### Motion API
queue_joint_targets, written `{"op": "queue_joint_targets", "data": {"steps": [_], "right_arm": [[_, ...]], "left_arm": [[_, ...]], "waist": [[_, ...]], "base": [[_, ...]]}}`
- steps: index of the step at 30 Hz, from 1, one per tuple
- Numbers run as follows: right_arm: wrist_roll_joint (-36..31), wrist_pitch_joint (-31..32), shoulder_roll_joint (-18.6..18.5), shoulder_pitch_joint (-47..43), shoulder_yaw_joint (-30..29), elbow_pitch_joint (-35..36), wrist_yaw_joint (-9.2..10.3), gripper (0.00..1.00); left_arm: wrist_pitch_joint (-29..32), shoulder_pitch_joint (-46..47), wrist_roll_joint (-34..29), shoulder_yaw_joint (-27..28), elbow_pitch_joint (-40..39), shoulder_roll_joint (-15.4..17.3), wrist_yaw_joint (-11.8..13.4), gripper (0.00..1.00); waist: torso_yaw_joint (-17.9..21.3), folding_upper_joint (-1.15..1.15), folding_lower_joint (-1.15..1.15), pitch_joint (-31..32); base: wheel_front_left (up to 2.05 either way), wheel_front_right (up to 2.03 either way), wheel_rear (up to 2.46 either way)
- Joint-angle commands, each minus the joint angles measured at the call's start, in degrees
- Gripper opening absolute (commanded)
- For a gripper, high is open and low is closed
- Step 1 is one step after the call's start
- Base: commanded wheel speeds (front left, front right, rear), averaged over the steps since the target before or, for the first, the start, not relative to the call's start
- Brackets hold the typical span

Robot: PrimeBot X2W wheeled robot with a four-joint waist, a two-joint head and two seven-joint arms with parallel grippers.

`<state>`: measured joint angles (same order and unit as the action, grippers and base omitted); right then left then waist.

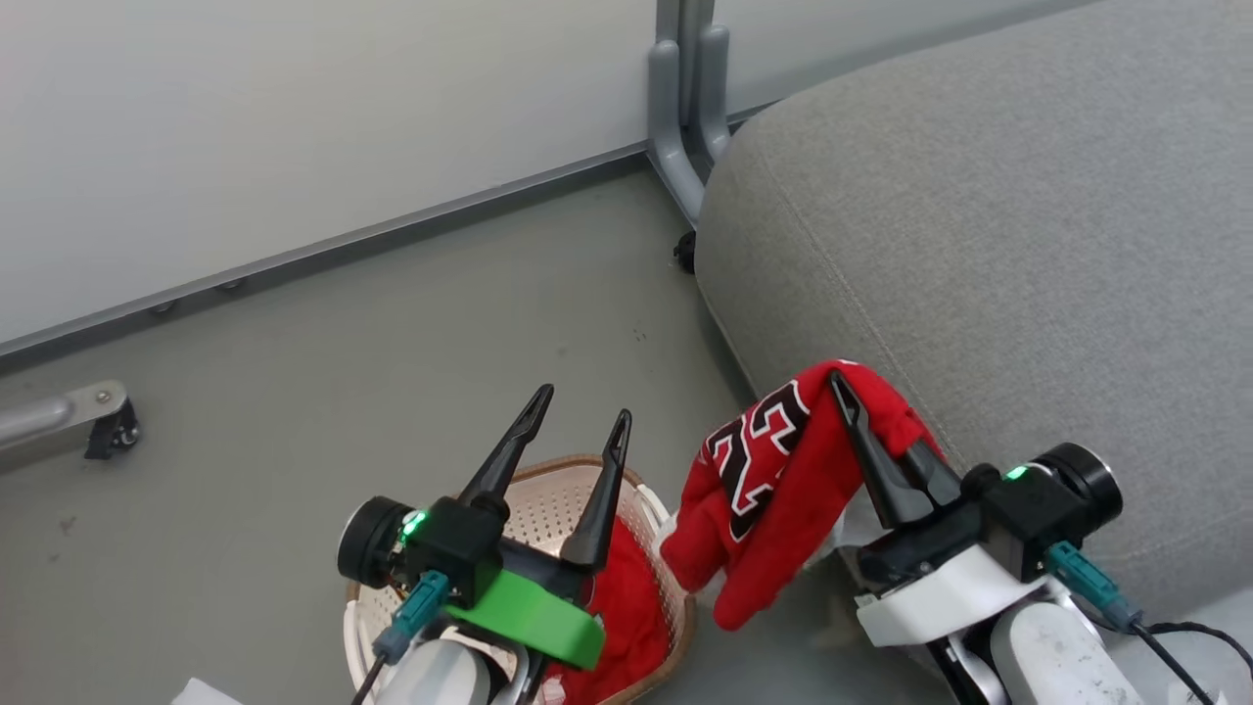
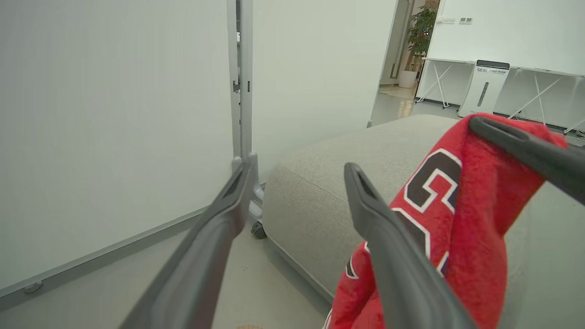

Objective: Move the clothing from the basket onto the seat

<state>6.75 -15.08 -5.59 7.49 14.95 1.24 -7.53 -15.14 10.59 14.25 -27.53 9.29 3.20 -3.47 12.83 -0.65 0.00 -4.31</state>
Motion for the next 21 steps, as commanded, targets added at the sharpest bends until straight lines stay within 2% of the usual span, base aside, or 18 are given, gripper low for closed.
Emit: {"op": "queue_joint_targets", "data": {"steps": [1,8,13,17,21], "right_arm": [[-0.55,-0.13,0.17,-0.38,-1.08,1.93,0.08,0.00],[0.33,-0.12,1.38,-2.34,-3.15,7.51,0.08,0.00],[1.00,-0.13,2.24,-4.42,-5.22,11.28,0.08,0.00],[2.24,-0.13,2.59,-5.28,-6.69,13.09,0.08,0.00],[3.24,-0.13,2.72,-4.58,-8.77,14.89,0.08,0.00]], "left_arm": [[0.00,-1.36,-1.47,1.37,-0.31,0.81,-0.60,1.00],[-0.01,-3.49,-4.53,4.77,-1.21,1.86,-1.08,1.00],[-0.01,-4.05,-6.54,4.97,-1.72,2.74,-1.88,1.00],[-0.01,-3.33,-7.49,4.26,-1.34,3.01,-2.41,1.00],[-0.01,-1.80,-7.84,3.49,-0.57,2.80,-2.89,1.00]], "waist": [[4.77,0.65,0.00,-2.96],[12.05,0.65,0.00,-6.22],[16.53,0.65,0.00,-7.99],[19.03,0.65,0.00,-9.31],[19.68,0.65,0.00,-11.25]], "base": [[0.00,0.00,0.00],[0.00,0.00,0.00],[0.00,0.00,0.00],[0.00,0.00,0.00],[0.00,0.00,0.00]]}}
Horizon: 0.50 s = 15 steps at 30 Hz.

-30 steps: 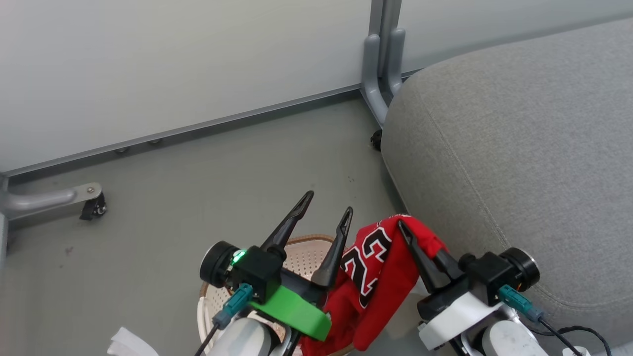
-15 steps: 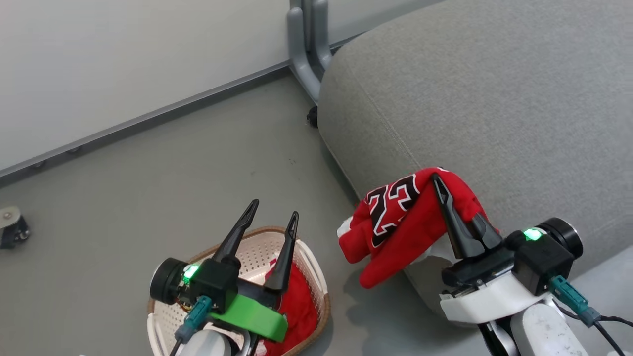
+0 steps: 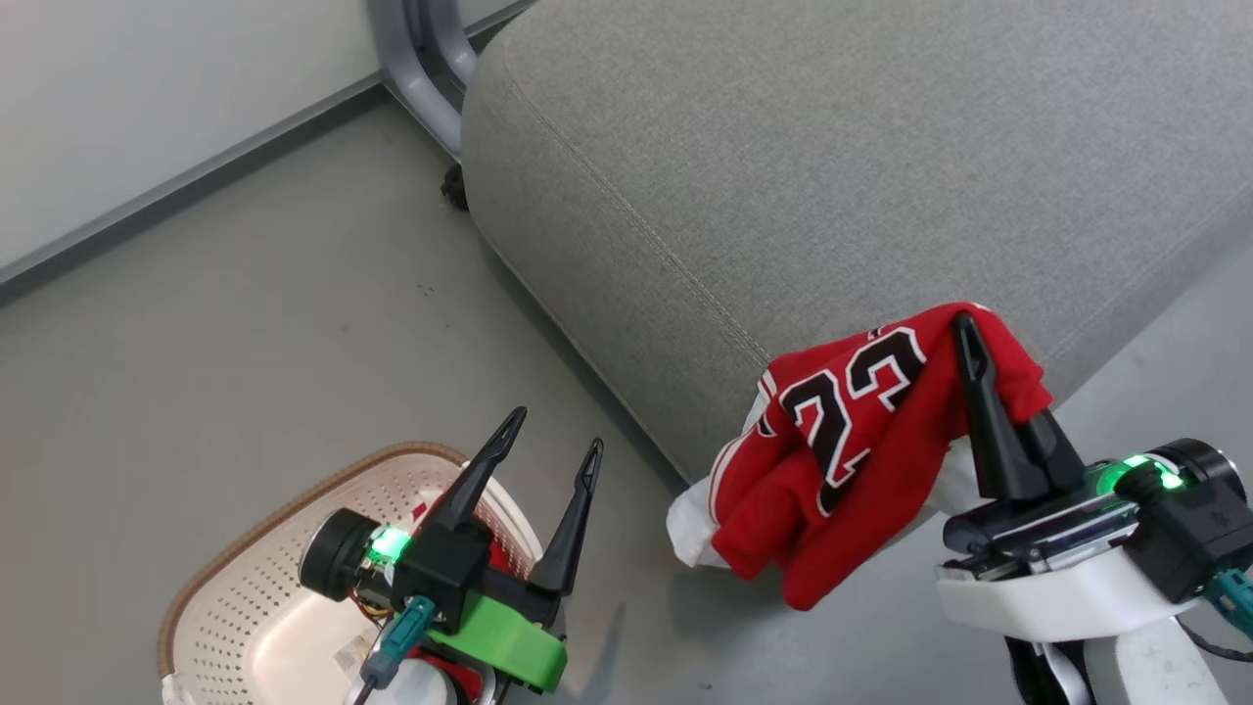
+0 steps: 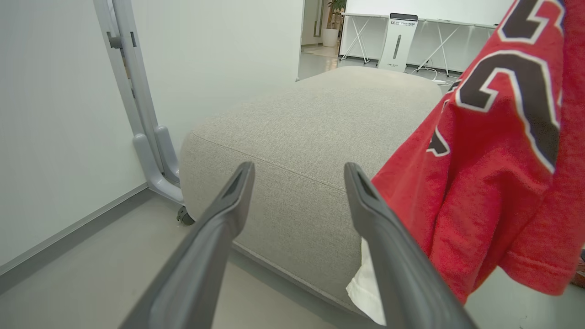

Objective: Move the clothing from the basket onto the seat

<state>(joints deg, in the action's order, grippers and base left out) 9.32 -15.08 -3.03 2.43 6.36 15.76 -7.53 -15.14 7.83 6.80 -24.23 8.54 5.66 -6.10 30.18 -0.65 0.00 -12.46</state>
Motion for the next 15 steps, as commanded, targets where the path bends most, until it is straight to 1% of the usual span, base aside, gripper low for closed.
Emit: {"op": "queue_joint_targets", "data": {"steps": [1,4,6,9,11,15], "right_arm": [[1.46,-0.13,0.16,1.42,-0.85,0.76,0.08,0.00],[1.55,-0.13,0.19,5.46,-1.86,1.47,0.07,0.00],[1.71,-0.13,0.19,9.92,-2.60,1.20,0.07,0.00],[4.21,-0.13,-0.19,17.83,-4.85,-0.33,0.07,0.00],[5.42,-0.13,-2.18,24.05,-7.10,-1.81,0.08,0.00],[7.43,-0.12,-7.44,36.27,-10.87,-7.32,0.08,0.00]], "left_arm": [[-0.01,1.30,-0.43,-0.04,0.34,0.36,-0.39,1.00],[-0.01,2.11,-1.13,-0.68,0.53,1.00,-0.50,1.00],[-0.01,2.79,-1.77,-0.91,0.32,1.76,-0.65,1.00],[-0.01,3.67,-2.10,-0.94,-0.50,2.78,-0.83,1.00],[-0.01,4.78,-2.38,-1.32,-1.05,3.89,-0.91,1.00],[-0.01,7.30,-2.58,-1.24,-2.74,5.48,-1.02,1.00]], "waist": [[2.39,0.65,0.00,-3.90],[2.49,0.65,0.00,-6.35],[2.53,0.65,0.00,-8.45],[1.94,0.65,0.00,-11.56],[0.64,0.65,0.00,-14.32],[-2.01,0.65,0.00,-19.42]], "base": [[0.00,0.00,0.00],[0.00,0.00,0.00],[0.00,0.00,0.00],[0.00,0.00,0.00],[0.00,0.00,0.00],[0.00,0.00,0.00]]}}
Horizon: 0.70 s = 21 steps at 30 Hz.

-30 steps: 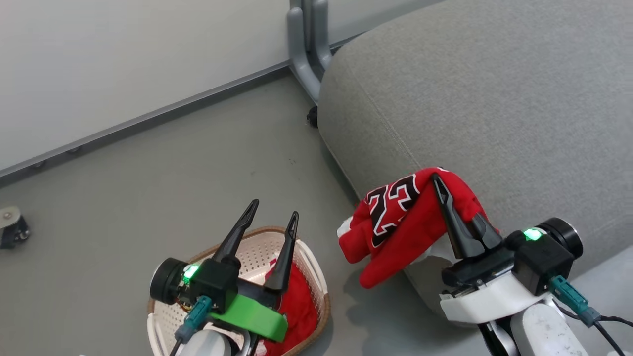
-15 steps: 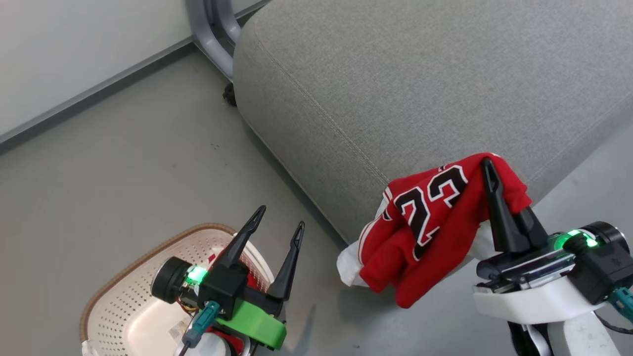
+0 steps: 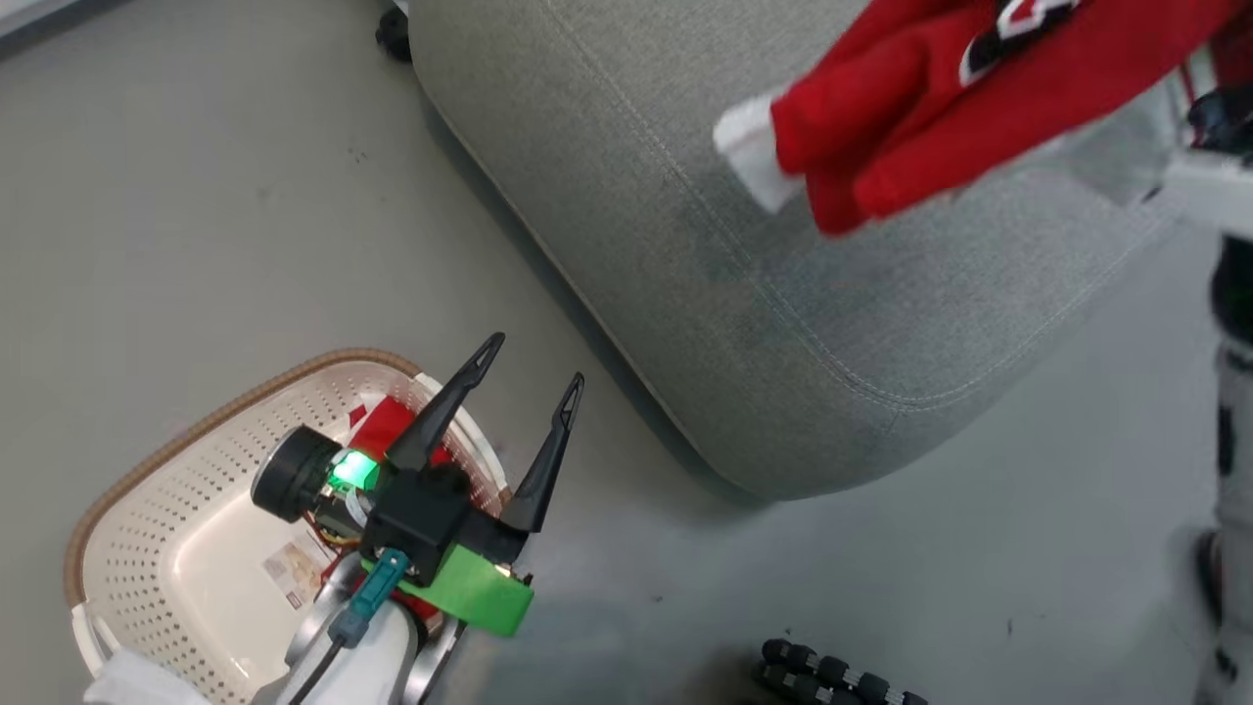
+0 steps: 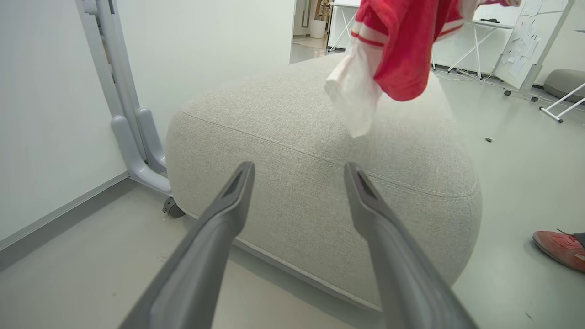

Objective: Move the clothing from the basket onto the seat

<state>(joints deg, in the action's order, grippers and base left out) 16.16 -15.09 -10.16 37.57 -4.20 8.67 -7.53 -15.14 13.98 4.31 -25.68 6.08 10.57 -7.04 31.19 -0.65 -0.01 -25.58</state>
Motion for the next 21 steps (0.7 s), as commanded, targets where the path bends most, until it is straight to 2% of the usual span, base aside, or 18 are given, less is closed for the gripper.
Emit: {"op": "queue_joint_targets", "data": {"steps": [1,6,10,15,21], "right_arm": [[1.50,-0.10,-1.83,4.31,-1.20,-2.01,0.08,0.00],[6.53,-0.07,-6.60,13.91,-5.68,-8.54,0.08,0.00],[6.93,-0.07,-7.99,14.95,-7.68,-13.98,0.08,0.00],[7.75,-0.08,-6.47,10.88,-8.39,-22.04,0.08,0.00],[7.34,-0.07,-4.30,5.45,-12.19,-30.29,0.08,0.00]], "left_arm": [[-0.01,1.61,-0.26,0.23,-0.70,1.09,-0.12,1.00],[-0.01,3.57,-1.24,0.42,-1.29,2.87,0.02,1.00],[-0.01,5.37,-1.35,1.04,-1.76,2.92,0.51,1.00],[-0.01,6.94,-1.71,0.94,-1.76,2.82,0.89,1.00],[-0.01,7.43,-1.07,0.63,-0.76,2.37,0.87,1.00]], "waist": [[-3.68,0.65,0.01,-7.59],[-6.57,0.65,0.01,-12.15],[-8.48,0.65,0.01,-14.33],[-9.91,0.65,0.01,-15.51],[-11.24,0.65,0.01,-14.78]], "base": [[0.00,0.00,0.00],[0.00,0.00,0.00],[0.00,0.00,0.00],[0.00,0.00,0.00],[0.00,0.00,0.00]]}}
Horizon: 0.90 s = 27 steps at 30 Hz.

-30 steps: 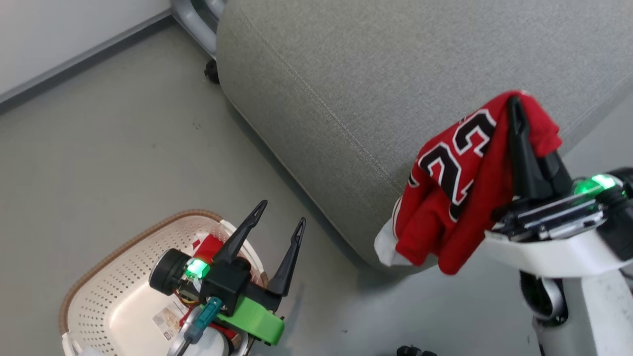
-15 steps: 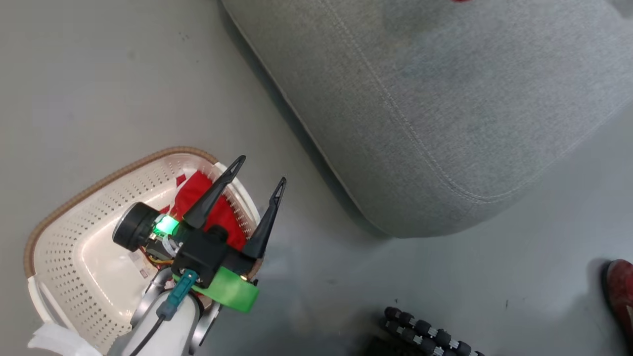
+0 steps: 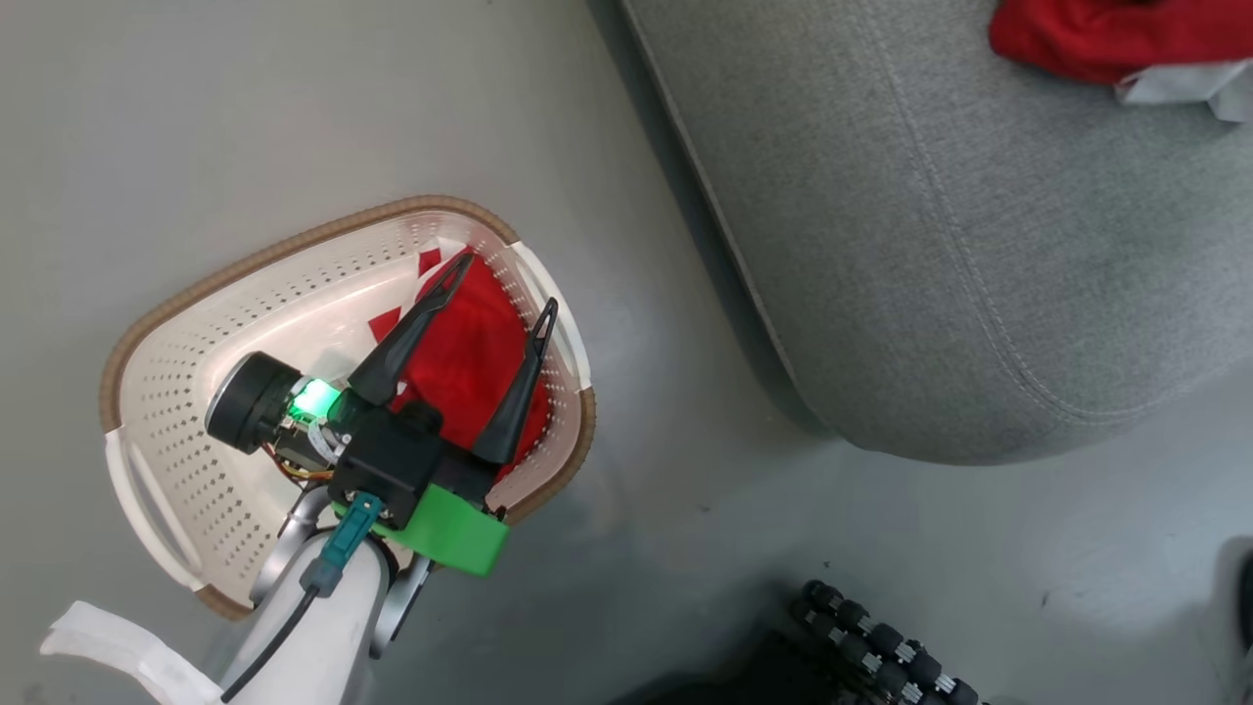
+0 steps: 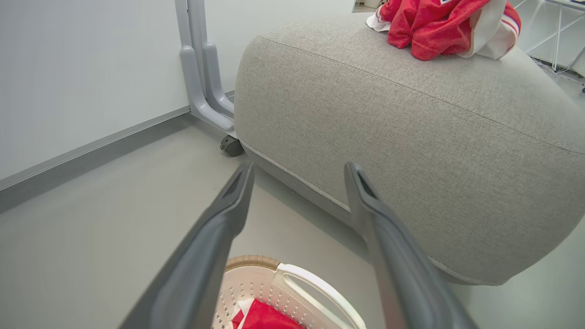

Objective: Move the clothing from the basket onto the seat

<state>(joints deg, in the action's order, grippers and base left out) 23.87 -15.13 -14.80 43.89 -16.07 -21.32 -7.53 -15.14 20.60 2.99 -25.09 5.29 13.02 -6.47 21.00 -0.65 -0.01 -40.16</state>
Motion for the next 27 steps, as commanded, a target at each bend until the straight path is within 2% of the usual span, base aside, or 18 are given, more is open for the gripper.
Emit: {"op": "queue_joint_targets", "data": {"steps": [1,3,4,11,18,20,27], "right_arm": [[-0.64,-0.02,0.73,-1.74,-1.22,-1.22,0.08,0.00],[-1.56,-0.03,1.64,-3.92,-2.97,-2.88,0.08,0.38],[-2.45,-0.03,1.88,-5.16,-4.03,-3.27,0.08,0.98],[-7.92,-0.03,4.81,-17.20,-7.27,-1.14,0.08,1.00],[-10.97,-0.03,7.82,-30.20,-8.12,2.70,0.08,1.00],[-10.93,-0.02,9.09,-33.21,-6.65,4.20,0.08,1.00],[-10.86,-0.03,10.73,-39.45,4.14,8.60,0.08,1.00]], "left_arm": [[-0.01,0.87,0.36,0.03,0.12,-0.22,0.33,1.00],[-0.01,0.79,0.61,-0.12,0.35,-0.83,0.36,1.00],[-0.01,0.60,0.95,-0.28,0.51,-1.25,0.34,1.00],[-0.01,-1.52,2.28,-0.60,2.26,-3.77,0.33,1.00],[0.00,-5.04,3.54,0.39,3.19,-6.97,0.86,1.00],[0.00,-6.29,4.05,0.93,3.22,-7.82,1.06,1.00],[0.00,-10.36,5.28,2.61,4.02,-9.56,1.47,1.00]], "waist": [[-1.18,0.65,0.01,0.15],[-1.44,0.65,0.01,1.41],[-1.64,0.65,0.01,2.29],[-3.04,0.65,0.01,9.07],[-7.01,0.65,0.01,16.17],[-8.30,0.65,0.01,18.07],[-13.52,0.65,0.01,24.67]], "base": [[0.00,0.00,0.00],[0.00,0.00,0.00],[0.00,0.00,0.00],[0.00,0.00,0.00],[0.00,0.00,0.00],[0.00,0.00,0.00],[0.00,0.00,0.00]]}}
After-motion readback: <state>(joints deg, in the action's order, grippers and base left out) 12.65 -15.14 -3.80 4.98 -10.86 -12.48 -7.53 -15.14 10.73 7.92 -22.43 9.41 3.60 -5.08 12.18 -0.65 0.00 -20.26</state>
